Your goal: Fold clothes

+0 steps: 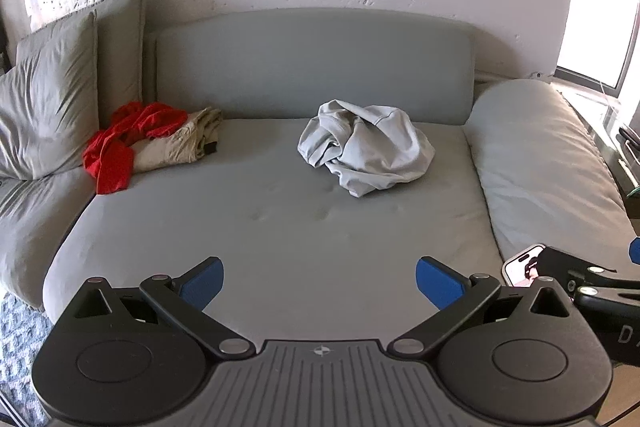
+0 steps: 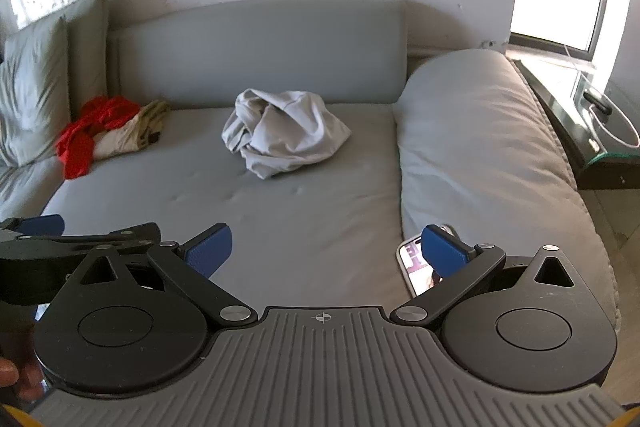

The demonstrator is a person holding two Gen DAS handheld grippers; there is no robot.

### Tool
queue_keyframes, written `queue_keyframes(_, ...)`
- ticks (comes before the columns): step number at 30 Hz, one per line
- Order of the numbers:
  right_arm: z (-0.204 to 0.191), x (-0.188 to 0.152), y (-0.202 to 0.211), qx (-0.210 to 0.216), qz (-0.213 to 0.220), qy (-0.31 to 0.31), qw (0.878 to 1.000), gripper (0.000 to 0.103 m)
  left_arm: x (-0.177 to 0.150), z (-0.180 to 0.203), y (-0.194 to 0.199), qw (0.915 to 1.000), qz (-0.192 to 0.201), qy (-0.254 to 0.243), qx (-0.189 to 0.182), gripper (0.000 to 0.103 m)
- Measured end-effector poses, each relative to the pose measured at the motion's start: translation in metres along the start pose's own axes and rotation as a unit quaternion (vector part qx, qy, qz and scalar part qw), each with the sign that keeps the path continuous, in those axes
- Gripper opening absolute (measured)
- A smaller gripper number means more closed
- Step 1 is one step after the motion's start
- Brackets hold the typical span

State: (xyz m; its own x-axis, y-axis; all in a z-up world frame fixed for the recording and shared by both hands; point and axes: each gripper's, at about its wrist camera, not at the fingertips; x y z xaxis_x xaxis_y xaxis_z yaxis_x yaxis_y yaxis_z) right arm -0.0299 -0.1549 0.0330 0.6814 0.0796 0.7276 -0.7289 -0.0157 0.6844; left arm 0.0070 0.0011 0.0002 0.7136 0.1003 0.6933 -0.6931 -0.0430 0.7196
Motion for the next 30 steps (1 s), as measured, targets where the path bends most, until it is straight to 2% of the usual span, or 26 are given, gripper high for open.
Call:
queue_keyframes(5,0.01,-0.007,0.003,0.007,0.004,-0.01,1.0,0.103,0.014,0.0,-0.017,0.9991,-0.038,0.016,-0.007,0.102)
queue_keyframes(8,0.004,-0.004,-0.001,-0.001,-0.009,-0.004,1.0,0.103,0.006,-0.009,-0.003,0.9996,-0.013,0.017,-0.016,0.102)
queue_keyframes(13,-0.001,-0.002,-0.001,-0.001,-0.002,0.004,1.0,0.103,-0.012,0.002,0.006,0.9999,0.008,0.007,-0.005,0.102)
queue_keyframes(30,-0.004,-0.002,0.001,-0.003,-0.001,0.006,1.0,0.103,-0.002,-0.009,0.004,0.9999,0.011,0.008,-0.007,0.102)
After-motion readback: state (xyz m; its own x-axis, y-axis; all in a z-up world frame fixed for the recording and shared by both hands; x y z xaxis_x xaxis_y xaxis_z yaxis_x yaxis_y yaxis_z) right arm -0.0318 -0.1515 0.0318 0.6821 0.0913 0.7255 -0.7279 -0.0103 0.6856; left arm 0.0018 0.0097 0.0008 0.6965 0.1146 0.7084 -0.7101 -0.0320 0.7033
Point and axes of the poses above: each gripper's, at about its wrist camera, not at the fingertips, and y roughly against the way its jaws point, z to its right, x to its top, and after that the axes turned 8 degrees about y, right-handed
